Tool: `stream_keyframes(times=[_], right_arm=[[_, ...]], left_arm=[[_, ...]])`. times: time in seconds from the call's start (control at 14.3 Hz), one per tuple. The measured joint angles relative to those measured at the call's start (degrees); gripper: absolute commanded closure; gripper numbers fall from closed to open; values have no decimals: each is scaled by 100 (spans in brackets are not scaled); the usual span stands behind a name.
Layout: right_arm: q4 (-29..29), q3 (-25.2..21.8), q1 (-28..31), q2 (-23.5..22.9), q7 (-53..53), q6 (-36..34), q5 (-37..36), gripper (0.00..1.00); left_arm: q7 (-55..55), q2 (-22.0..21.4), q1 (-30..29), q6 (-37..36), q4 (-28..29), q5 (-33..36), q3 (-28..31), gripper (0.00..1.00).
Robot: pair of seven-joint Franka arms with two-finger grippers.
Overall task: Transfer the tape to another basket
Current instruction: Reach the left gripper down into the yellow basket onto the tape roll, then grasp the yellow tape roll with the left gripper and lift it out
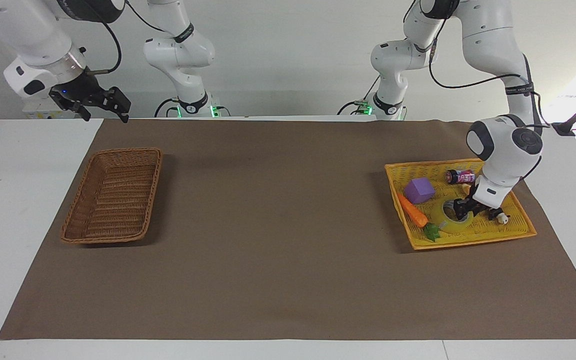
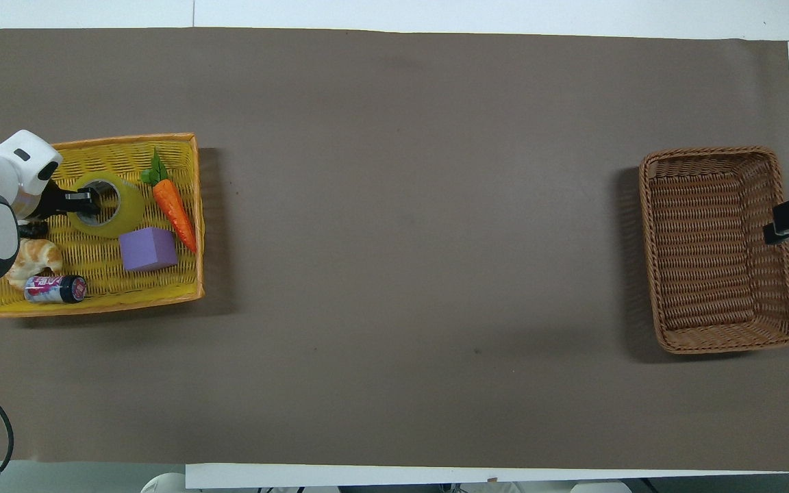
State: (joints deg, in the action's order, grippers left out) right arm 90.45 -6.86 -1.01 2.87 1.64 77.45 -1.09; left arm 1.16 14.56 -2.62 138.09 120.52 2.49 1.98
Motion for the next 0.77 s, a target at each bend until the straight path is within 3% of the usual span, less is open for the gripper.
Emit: stream_keyframes(times=[0.35,0.56,0.77], right_arm=[[0,-1,38,12,7,-66,0,0],[0,-2,52,15,160,-66,47,0],[0,-9,61,15,363,-64,143,0]], left_arm=[[-2,-15,1,-207,-155,-11,-20,100],[-39,-67,87,-1541,-1060,-252,-72,100],[-936,-310,725,-3122,-2321,-638,-133,100]])
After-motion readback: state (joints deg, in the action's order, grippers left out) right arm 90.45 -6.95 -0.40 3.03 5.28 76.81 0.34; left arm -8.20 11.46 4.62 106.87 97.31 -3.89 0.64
